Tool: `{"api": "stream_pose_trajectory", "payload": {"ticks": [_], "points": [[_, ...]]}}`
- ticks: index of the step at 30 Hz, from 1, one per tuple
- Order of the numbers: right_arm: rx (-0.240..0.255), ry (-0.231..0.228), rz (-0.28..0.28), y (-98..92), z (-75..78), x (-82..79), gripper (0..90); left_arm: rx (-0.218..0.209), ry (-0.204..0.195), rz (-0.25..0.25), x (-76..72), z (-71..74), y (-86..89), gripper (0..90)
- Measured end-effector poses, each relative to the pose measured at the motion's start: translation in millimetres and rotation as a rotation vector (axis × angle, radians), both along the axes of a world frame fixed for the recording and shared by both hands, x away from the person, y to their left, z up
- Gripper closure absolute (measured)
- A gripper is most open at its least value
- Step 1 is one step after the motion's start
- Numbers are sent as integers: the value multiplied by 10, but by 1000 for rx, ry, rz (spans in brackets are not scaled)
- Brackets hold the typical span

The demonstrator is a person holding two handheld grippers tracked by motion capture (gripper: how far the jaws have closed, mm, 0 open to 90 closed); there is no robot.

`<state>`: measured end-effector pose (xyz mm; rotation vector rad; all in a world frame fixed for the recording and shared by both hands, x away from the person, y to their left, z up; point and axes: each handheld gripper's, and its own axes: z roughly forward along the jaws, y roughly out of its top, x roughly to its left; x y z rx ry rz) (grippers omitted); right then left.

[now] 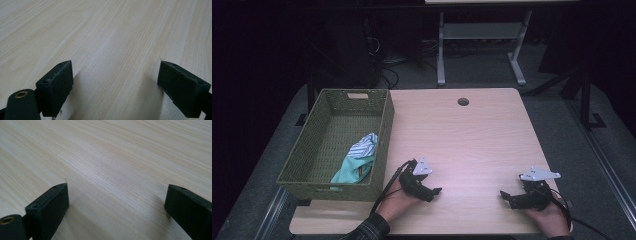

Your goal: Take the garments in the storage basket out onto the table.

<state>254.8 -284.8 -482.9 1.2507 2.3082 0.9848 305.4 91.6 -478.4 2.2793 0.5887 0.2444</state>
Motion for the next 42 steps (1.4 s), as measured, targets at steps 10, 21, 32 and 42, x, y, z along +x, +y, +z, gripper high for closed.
{"api": "stream_pose_trajectory", "payload": {"ticks": [10, 21, 32, 42], "points": [[-8, 9, 8, 8, -3, 15, 10, 3, -1, -16, 24, 3, 4, 121], [-7, 9, 9, 9, -4, 19, 8, 26, -3, -5, 30, 63, 13, 128], [-8, 8, 10, 8, -4, 19, 8, 15, 17, 17, 79, 169, 83, 128], [-8, 8, 10, 8, -4, 19, 8, 5, 37, 29, 97, 213, 102, 129]]}}
